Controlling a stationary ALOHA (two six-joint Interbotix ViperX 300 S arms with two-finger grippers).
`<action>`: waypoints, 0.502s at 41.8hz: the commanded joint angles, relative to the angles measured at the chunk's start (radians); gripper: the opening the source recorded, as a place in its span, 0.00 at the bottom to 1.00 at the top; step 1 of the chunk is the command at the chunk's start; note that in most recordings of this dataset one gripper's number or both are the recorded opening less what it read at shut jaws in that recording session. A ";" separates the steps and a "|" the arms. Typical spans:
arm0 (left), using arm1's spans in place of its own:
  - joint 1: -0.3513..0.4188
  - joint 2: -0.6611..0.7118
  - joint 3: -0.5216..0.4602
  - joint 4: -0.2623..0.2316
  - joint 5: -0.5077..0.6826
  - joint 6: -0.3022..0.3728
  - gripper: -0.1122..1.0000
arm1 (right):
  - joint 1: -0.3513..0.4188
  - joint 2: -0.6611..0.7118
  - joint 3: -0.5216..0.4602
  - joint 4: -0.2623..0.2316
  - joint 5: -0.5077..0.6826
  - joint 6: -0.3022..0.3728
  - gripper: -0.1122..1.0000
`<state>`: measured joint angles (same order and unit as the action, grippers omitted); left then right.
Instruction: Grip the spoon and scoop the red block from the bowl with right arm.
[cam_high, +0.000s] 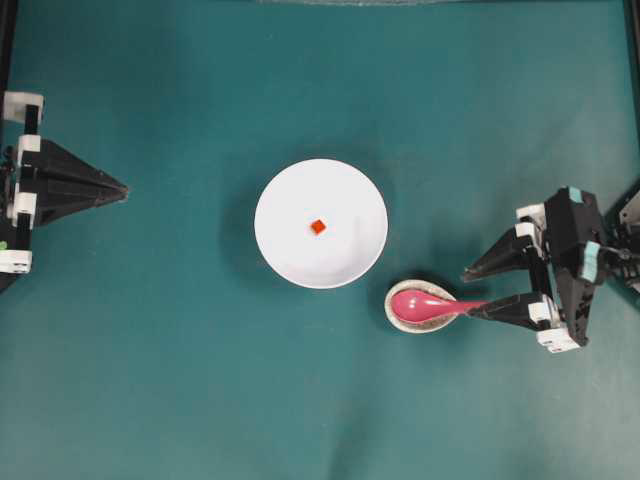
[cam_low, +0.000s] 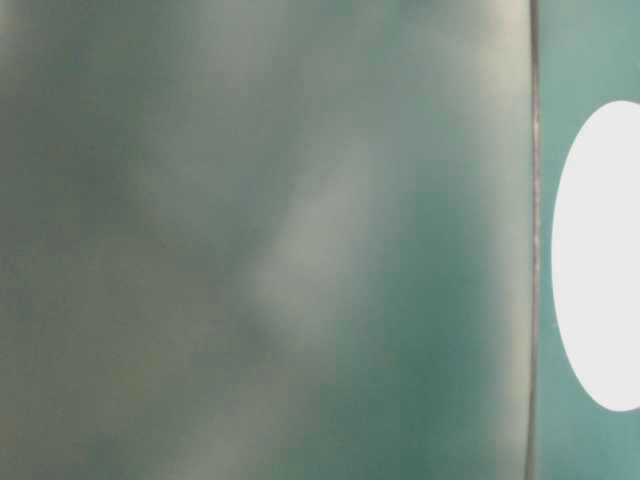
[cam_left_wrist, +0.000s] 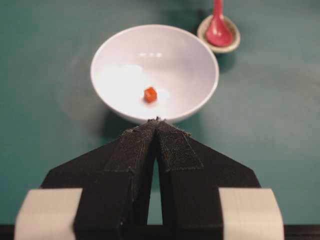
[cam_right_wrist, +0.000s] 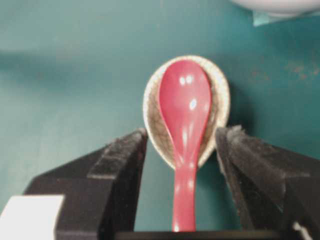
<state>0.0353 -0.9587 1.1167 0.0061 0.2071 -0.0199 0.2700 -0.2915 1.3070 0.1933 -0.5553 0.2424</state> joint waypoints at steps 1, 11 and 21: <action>0.002 0.005 -0.015 0.002 -0.005 -0.002 0.10 | 0.034 0.048 0.009 0.044 -0.121 -0.003 0.64; 0.002 0.006 -0.015 0.003 -0.005 -0.002 0.10 | 0.130 0.202 0.032 0.161 -0.351 -0.020 0.64; 0.002 0.006 -0.015 0.003 -0.005 -0.002 0.10 | 0.190 0.288 0.028 0.219 -0.436 -0.120 0.64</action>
<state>0.0353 -0.9587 1.1167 0.0061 0.2071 -0.0199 0.4479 -0.0046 1.3438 0.3958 -0.9741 0.1503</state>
